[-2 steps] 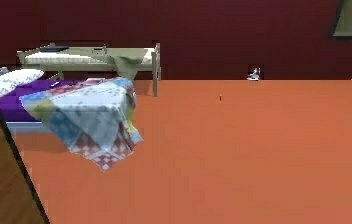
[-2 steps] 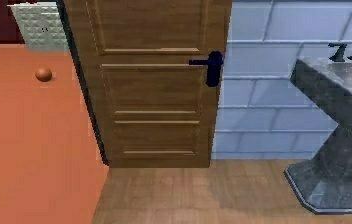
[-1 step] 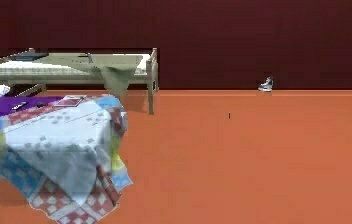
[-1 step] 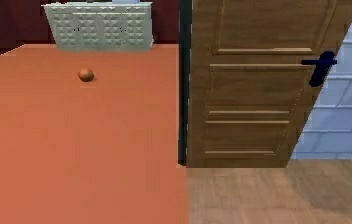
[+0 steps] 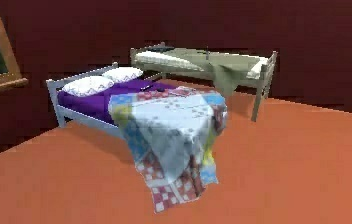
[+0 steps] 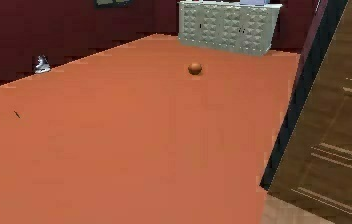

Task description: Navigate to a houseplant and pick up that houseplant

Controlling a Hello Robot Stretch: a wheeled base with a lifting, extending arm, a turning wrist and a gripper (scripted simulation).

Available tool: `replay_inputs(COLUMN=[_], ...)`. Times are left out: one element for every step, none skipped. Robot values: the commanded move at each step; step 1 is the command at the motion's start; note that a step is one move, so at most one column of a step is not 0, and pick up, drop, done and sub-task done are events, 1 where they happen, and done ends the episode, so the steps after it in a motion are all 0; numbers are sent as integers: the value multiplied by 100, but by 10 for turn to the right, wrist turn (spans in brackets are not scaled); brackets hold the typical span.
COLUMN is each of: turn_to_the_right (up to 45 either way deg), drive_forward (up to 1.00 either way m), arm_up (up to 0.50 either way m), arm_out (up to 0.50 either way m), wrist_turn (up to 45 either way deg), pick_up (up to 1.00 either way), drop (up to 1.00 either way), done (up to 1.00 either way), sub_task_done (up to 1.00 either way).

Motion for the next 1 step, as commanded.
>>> replay_inputs(turn_to_the_right=[0], drive_forward=[50], arm_up=[0], arm_out=[0], wrist_turn=[0], pick_up=[0], drop=[0], done=[0], sub_task_done=[0])
